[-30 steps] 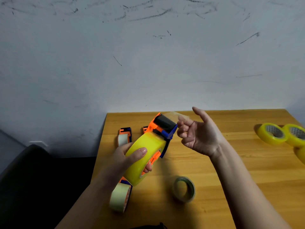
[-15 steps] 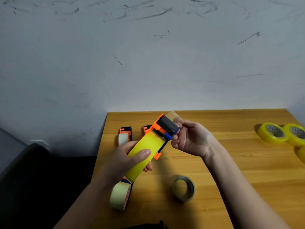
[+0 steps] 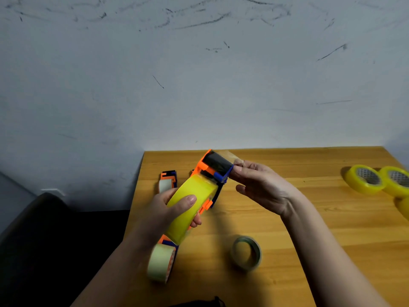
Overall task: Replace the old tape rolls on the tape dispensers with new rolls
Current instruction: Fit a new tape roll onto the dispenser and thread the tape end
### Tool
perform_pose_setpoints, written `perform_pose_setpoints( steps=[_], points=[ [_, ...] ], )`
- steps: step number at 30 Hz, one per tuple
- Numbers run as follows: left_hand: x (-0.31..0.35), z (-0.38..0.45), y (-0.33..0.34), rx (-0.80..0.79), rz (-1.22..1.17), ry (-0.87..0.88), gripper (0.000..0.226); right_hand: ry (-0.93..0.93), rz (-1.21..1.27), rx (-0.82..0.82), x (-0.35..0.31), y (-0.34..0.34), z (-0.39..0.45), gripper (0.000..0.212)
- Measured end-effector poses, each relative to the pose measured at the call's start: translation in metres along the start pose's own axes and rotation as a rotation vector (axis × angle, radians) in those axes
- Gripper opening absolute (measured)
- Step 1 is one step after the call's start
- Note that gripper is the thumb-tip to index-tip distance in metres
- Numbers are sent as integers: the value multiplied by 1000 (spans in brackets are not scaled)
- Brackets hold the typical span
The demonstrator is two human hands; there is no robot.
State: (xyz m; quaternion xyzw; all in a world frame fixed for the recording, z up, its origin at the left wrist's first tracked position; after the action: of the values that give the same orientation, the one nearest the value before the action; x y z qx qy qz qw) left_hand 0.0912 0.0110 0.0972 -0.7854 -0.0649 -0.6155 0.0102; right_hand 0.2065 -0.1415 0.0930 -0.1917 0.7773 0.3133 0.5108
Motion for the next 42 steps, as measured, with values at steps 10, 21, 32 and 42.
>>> perform_pose_setpoints(
  steps=[10,21,32,42],
  points=[
    [1,-2,5,-14,-30,-12,65,-212,-400,348,-15,-11,-2,8],
    [0,-2,9,-19,-34,-39,69,-420,-489,559,-24,-14,-2,23],
    [2,-4,10,-32,-35,-24,68,-475,-592,583,-31,-11,-7,33],
    [1,-5,11,-45,-22,-28,67,-571,-637,680,-39,-16,-18,26]
  ],
)
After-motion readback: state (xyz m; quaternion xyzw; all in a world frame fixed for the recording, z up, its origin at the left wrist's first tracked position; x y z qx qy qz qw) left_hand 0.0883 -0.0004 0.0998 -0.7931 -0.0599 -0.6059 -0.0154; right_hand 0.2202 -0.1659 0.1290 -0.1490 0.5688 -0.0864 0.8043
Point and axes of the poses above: each hand's wrist, its own z-axis towards the middle knuckle, its own y-axis out of the palm, x = y × z, the point moved 7 cm from there along z, towards the middle knuckle, and after that the axes turned 4 degrees about -z, right-handed, at the moved point
